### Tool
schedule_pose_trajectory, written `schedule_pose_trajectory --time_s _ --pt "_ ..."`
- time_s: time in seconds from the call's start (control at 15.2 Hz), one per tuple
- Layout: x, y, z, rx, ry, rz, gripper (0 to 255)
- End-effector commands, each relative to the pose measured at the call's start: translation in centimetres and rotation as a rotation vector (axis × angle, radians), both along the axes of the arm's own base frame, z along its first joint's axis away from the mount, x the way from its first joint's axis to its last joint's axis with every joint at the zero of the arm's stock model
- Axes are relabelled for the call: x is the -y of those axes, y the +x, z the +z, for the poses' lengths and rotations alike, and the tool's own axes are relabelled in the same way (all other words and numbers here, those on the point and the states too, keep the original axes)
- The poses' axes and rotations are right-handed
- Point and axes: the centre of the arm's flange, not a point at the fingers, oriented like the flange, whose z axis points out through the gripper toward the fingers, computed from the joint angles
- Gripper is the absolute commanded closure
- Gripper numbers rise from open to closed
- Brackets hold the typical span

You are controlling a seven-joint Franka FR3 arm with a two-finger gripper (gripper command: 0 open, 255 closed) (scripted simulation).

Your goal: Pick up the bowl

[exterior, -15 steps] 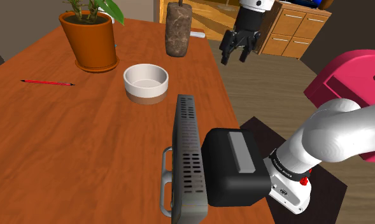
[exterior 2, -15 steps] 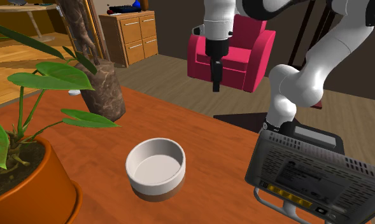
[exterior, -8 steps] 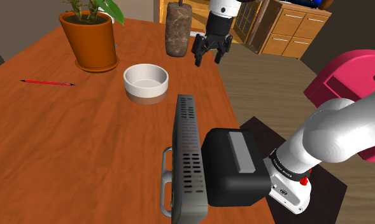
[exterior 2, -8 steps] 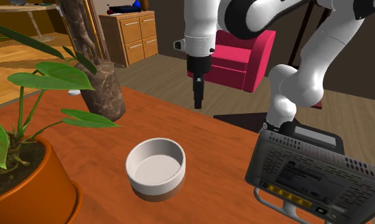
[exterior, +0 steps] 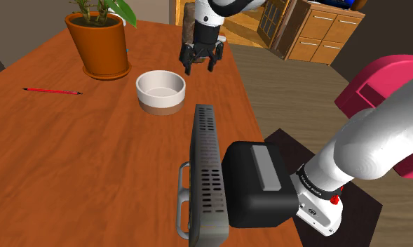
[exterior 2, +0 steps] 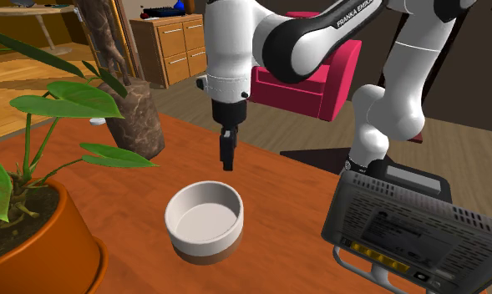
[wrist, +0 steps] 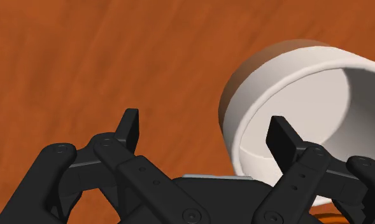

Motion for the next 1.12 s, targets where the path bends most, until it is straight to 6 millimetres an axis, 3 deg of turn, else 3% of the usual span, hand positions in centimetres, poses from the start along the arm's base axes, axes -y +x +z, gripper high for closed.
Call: schedule_pose_trajectory --time_s 0.0,0.2,0.79,0.86,1.06 --pt "-1.7 2.1 -0.9 0.009 -0.003 0.001 0" --pt "-3.8 4.8 -2.0 0.020 -0.008 0.002 0" --pt "-3.8 4.8 -6.0 0.020 -0.008 0.002 0" --pt "-3.7 4.8 -6.1 0.020 -0.008 0.002 255" --pt "-3.7 4.8 -6.1 0.020 -0.008 0.002 255"
